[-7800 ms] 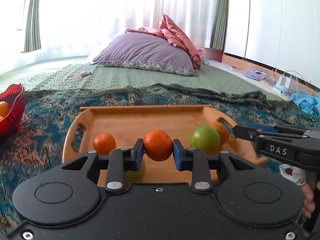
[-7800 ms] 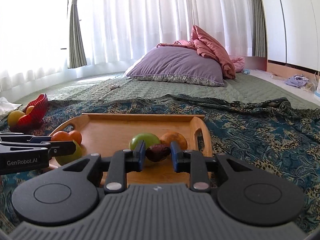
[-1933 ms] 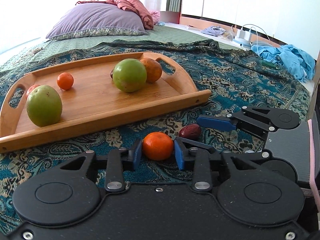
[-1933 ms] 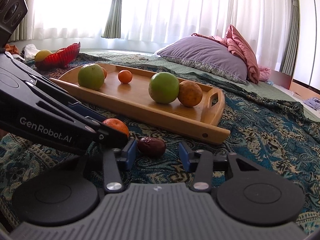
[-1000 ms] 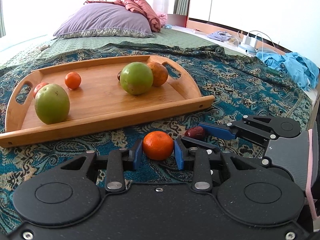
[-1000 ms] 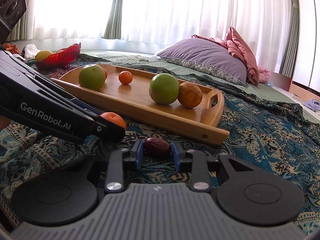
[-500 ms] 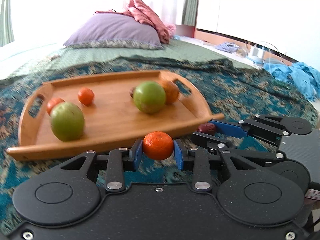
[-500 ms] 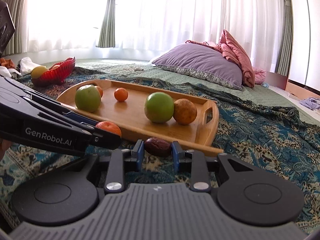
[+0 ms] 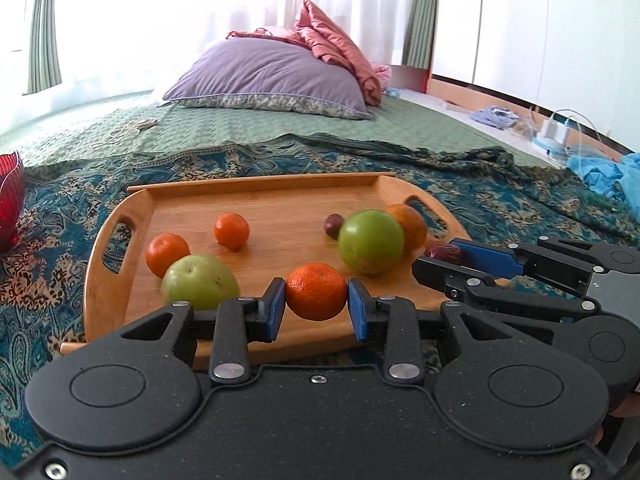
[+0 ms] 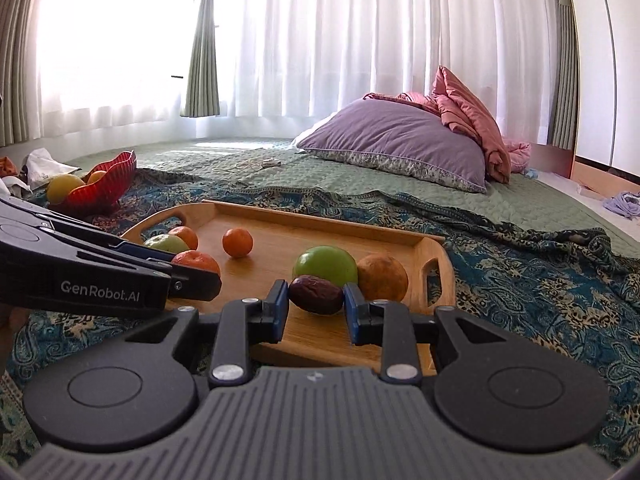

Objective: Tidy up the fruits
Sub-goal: 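Carry the tangerine over the tray with the left gripper while the right gripper carries the date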

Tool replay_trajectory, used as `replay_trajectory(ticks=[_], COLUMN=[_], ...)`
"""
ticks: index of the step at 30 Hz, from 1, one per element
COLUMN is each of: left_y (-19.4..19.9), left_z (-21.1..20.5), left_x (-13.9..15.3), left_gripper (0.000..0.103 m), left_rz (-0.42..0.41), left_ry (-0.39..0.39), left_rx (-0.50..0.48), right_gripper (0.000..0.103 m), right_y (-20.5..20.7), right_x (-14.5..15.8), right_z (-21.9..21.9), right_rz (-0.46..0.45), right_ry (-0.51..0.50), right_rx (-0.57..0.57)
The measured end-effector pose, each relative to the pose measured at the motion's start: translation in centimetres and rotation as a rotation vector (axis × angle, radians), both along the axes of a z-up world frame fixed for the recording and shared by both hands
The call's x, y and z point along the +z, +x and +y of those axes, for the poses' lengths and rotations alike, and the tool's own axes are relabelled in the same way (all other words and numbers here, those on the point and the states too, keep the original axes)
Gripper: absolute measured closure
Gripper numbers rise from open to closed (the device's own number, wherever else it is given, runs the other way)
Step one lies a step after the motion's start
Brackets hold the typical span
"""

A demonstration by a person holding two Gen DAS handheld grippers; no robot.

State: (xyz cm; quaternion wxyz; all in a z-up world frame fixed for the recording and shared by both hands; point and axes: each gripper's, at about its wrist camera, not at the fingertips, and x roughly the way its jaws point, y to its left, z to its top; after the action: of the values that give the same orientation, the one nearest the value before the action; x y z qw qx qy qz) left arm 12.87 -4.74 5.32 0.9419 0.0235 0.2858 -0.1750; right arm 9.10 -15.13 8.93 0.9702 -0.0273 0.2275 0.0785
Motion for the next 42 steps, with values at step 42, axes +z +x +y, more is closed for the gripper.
replay_trajectory(ticks=[42], left_y=[4.5], left_z=[-1.0], left_x=[-3.8], left_gripper=[0.071], left_rz=[0.058], left_ry=[0.06], left_rx=[0.047], right_gripper=[0.068], right_y=[5.6], right_x=[-3.3], right_z=[-0.1], right_rz=[0.182], right_ry=[0.012], right_rx=[-0.109])
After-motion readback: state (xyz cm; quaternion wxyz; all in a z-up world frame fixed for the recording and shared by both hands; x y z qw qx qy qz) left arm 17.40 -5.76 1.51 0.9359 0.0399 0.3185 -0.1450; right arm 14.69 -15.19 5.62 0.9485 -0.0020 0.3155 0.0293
